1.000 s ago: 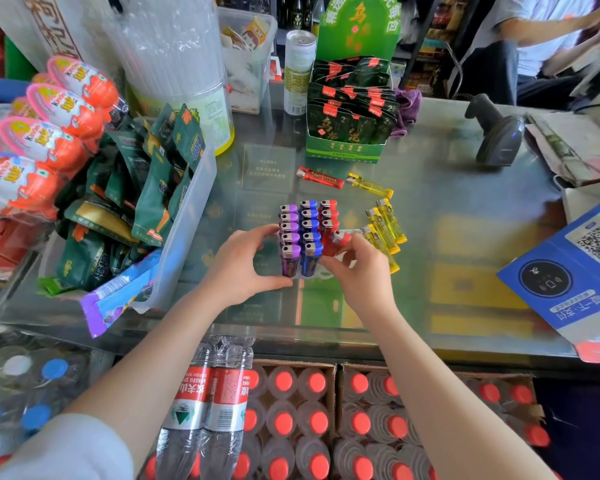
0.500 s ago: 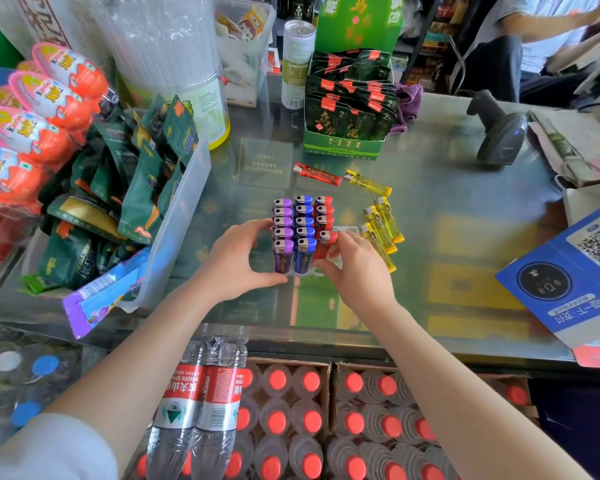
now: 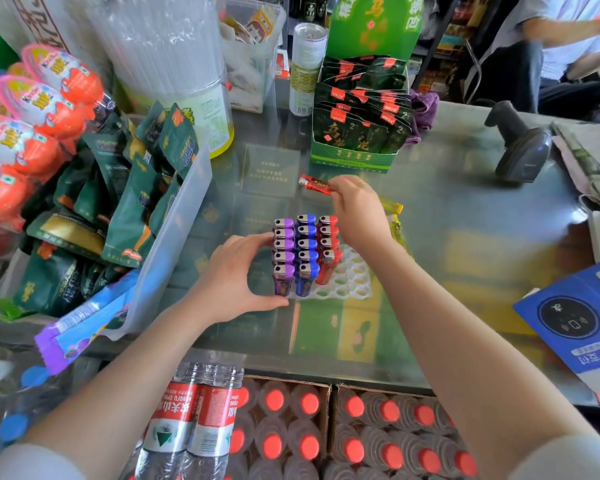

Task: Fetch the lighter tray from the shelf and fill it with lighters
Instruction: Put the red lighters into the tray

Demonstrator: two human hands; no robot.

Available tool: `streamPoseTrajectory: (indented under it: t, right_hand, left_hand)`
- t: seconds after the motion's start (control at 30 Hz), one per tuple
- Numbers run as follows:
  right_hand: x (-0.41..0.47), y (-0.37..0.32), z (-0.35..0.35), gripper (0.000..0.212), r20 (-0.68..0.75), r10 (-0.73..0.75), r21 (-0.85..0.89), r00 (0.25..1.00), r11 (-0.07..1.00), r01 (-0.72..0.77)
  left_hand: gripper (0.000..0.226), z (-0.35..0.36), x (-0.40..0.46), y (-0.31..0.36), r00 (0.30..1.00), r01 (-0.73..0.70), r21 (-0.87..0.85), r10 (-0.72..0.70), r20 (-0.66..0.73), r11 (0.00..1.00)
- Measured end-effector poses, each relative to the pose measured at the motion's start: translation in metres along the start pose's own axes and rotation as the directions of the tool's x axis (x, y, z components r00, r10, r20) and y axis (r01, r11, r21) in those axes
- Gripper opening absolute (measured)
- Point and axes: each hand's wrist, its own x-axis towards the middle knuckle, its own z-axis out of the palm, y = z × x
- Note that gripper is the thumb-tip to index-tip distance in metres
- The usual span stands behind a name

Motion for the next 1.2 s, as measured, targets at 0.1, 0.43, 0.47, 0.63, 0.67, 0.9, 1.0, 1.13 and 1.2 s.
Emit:
streamPoseTrajectory:
  t: [0.1, 0.43, 0.47, 0.63, 0.67, 0.9, 1.0, 1.13, 1.2]
  right_hand:
    - [0.019, 0.002, 0.005, 0.032, 0.031, 0.027, -0.052, 0.999, 0.998, -0.025]
    - [0.026, 0.002, 0.004, 0.026, 0.240, 0.008, -0.211, 0.971, 0.977, 0.044]
    - [0.022, 0.001, 0.003, 0.023, 0.251, 0.003, -0.235, 0.968, 0.970, 0.058]
    - [-0.008, 0.003, -0.010, 0.017, 0.034, 0.076, -0.094, 0.996, 0.993, -0.073]
    - [-0.017, 0.003, -0.015, 0.017, -0.030, 0.138, 0.050, 0.990, 0.989, -0.136]
    - [-0.104, -0.019, -0.038, 0.021, -0.165, 0.414, 0.679, 0.895, 0.706, -0.201]
    - [-0.132, -0.026, -0.026, 0.020, -0.109, 0.398, 0.707, 0.911, 0.675, -0.211]
    - [-0.147, -0.026, -0.010, 0.026, -0.032, 0.341, 0.653, 0.940, 0.719, -0.238]
    - [-0.148, -0.027, -0.010, 0.034, -0.032, 0.307, 0.641, 0.951, 0.737, -0.216]
  left_hand:
    - [0.085, -0.001, 0.002, -0.002, 1.000, 0.007, -0.020, -0.007, 0.015, 1.000]
    - [0.088, -0.002, 0.002, -0.001, 1.000, 0.004, -0.041, -0.003, 0.005, 0.999]
    - [0.089, -0.002, 0.002, -0.001, 1.000, 0.004, -0.038, -0.004, 0.002, 0.999]
    - [0.088, -0.002, 0.001, 0.000, 1.000, 0.026, -0.047, -0.026, 0.005, 0.999]
    - [0.087, -0.002, 0.001, 0.000, 0.999, 0.031, -0.049, -0.031, 0.006, 0.998]
    - [0.082, -0.001, -0.002, 0.004, 0.999, 0.041, -0.060, -0.042, -0.009, 0.997]
    - [0.082, 0.000, -0.003, 0.005, 0.998, 0.068, -0.069, -0.068, 0.000, 0.995]
    - [0.081, -0.001, -0.013, 0.009, 0.997, 0.082, -0.059, -0.082, 0.014, 0.995]
    - [0.082, 0.000, -0.020, 0.012, 0.997, 0.083, -0.061, -0.082, 0.007, 0.995]
